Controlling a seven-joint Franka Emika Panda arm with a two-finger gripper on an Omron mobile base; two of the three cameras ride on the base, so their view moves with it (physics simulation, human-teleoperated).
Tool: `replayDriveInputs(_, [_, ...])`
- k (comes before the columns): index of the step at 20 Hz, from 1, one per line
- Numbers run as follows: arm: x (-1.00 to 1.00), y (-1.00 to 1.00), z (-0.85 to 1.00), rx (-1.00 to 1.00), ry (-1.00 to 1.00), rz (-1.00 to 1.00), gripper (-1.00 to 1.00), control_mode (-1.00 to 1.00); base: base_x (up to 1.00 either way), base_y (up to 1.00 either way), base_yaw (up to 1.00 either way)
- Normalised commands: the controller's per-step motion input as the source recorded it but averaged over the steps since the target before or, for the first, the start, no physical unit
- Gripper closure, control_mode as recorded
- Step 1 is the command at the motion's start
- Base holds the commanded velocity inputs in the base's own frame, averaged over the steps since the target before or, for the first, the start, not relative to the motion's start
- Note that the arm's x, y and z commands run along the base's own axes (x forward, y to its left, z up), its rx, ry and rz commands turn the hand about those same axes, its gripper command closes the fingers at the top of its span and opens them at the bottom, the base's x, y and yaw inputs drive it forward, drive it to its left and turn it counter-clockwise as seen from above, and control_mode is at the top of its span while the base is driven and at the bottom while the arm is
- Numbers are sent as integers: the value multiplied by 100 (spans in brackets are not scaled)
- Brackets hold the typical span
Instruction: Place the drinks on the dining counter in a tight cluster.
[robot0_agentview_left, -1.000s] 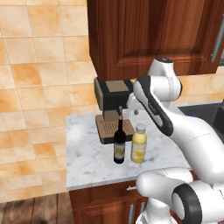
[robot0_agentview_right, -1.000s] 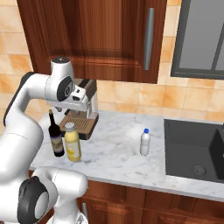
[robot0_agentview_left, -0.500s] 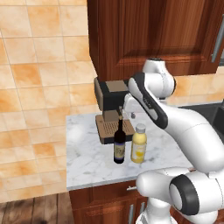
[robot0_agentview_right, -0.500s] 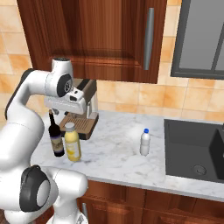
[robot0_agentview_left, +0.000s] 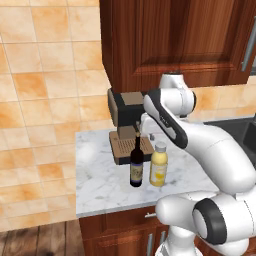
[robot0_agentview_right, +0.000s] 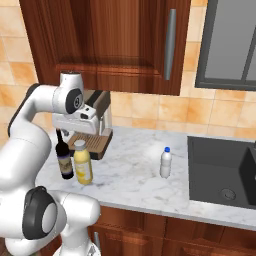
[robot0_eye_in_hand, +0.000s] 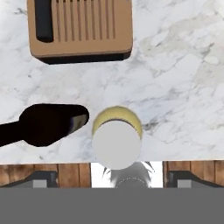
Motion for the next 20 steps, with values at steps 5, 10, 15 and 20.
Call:
replayDriveInputs(5, [-10, -5, -17, 0, 1, 0, -100, -100, 0, 0, 0])
replayDriveInputs(10, [1, -3, -21, 0, 7, 0, -100, -100, 0, 0, 0])
replayDriveInputs(15, [15, 0, -13, -5, 7, 0, -100, -100, 0, 0, 0])
replayDriveInputs(20, [14, 0, -1, -4, 5, 0, -100, -100, 0, 0, 0])
